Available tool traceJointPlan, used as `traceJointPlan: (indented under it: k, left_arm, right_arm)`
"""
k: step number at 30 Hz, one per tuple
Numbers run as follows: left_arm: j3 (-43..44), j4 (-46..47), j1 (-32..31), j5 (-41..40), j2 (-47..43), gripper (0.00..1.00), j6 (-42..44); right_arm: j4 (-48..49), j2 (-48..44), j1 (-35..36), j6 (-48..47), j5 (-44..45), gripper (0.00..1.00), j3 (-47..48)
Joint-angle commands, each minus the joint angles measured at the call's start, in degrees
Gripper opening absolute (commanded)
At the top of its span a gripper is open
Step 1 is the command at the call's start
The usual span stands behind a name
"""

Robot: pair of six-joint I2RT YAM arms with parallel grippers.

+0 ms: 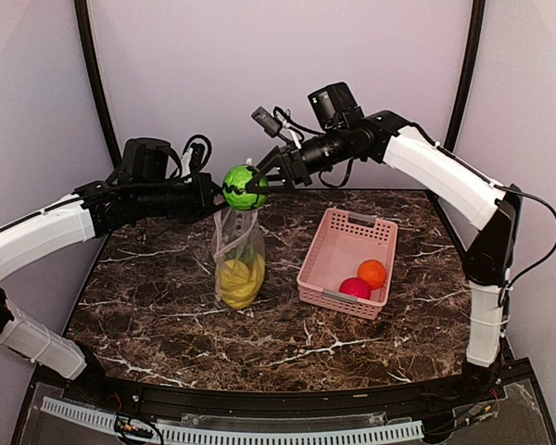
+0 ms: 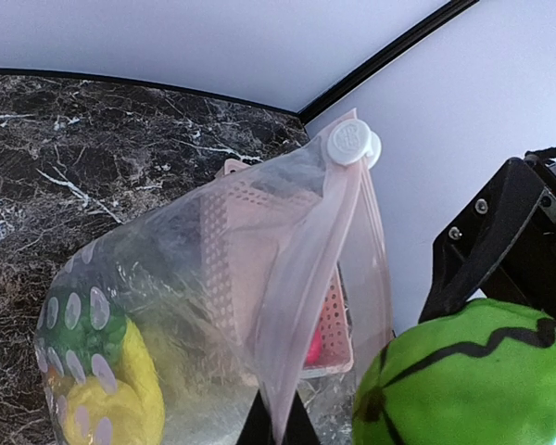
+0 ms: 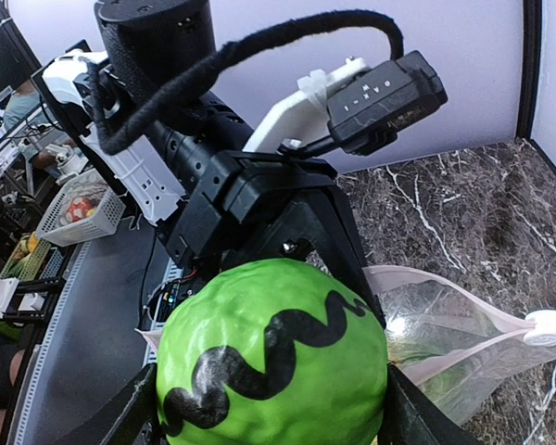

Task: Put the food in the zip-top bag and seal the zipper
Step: Place the fake fruit in the zipper food storage bag.

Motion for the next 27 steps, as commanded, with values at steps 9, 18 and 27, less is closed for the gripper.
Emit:
traceJointPlan:
  k: [9, 18, 27]
  left_arm:
    - [1.8, 1.3, 0.3, -1.2, -1.8, 0.01, -0.6]
    - [0.7, 5.1, 0.3, -2.1, -1.7, 0.01, -2.5]
    - [0.2, 5.6, 0.3, -0.1, -0.3, 0.01, -3.8]
  right_arm:
    - [-4.8, 0.3, 3.7, -4.0, 20.3, 0.62, -3.1]
    - [-7.0, -0.5, 8.5, -9.4, 32.7, 0.64, -4.2]
    - [-5.8, 1.2, 9.7, -9.1, 34.6, 0.82, 3.2]
